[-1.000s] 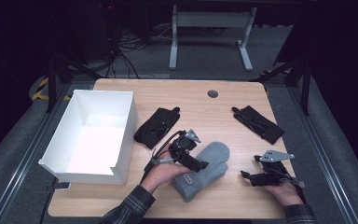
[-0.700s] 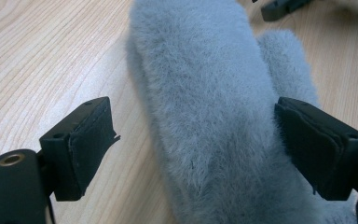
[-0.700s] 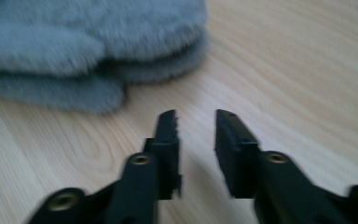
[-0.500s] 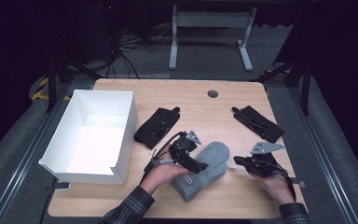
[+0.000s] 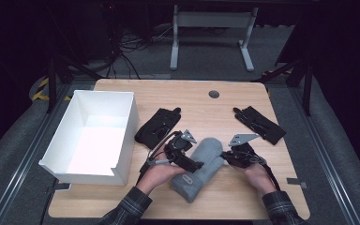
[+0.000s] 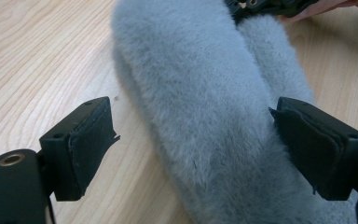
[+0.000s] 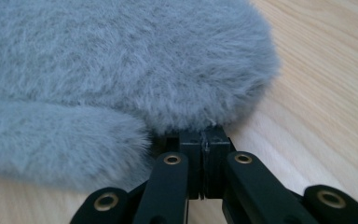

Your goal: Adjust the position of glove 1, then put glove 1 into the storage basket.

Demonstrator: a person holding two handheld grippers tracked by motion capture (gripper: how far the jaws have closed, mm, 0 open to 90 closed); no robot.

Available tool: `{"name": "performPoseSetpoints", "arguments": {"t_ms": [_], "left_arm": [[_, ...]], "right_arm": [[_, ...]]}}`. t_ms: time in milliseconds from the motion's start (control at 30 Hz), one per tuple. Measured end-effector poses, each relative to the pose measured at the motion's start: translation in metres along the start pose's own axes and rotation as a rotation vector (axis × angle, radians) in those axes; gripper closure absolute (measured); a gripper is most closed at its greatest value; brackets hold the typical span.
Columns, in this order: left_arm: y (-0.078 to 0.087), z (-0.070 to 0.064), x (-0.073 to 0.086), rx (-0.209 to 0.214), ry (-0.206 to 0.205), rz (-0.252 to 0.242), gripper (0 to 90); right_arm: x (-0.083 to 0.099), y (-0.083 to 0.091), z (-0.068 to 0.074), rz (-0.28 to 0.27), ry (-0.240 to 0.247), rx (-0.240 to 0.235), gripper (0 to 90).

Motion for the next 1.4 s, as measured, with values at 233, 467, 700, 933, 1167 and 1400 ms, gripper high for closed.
{"name": "performPoseSetpoints", "arguments": {"t_ms": [233,467,700,933,1167,1400], "left_arm": [[0.0,0.006,0.001,-0.006,0.029,-0.014,13.8],[-0.01,0.005,0.003,0.008,0.038,0.003,13.7],[-0.022,0.007,0.01,0.032,0.064,0.017,11.0],[-0.03,0.008,0.015,0.057,0.085,0.032,11.6],[-0.035,0.006,0.018,0.102,0.093,0.049,17.4],[-0.035,0.0,0.019,0.211,0.103,0.062,38.3]], "right_arm": [[-0.009,-0.004,-0.001,-0.009,0.018,0.012,76.5],[0.013,0.026,-0.016,-0.023,-0.069,0.081,41.6],[0.04,0.048,-0.02,-0.033,-0.106,0.136,30.7],[0.059,0.059,-0.022,-0.048,-0.109,0.153,24.2],[0.068,0.059,-0.025,-0.042,-0.114,0.157,21.8],[0.071,0.055,-0.027,-0.026,-0.093,0.201,20.8]]}}
Point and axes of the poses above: each handheld gripper's, and its own axes: y roughly backward along the jaws, x roughly out of its underside, z roughly to its left, the point moved 10 cm from there along -y, roughly forward along the jaws, and after that the axes turned 2 degrees about -x, right-handed, at the moved point
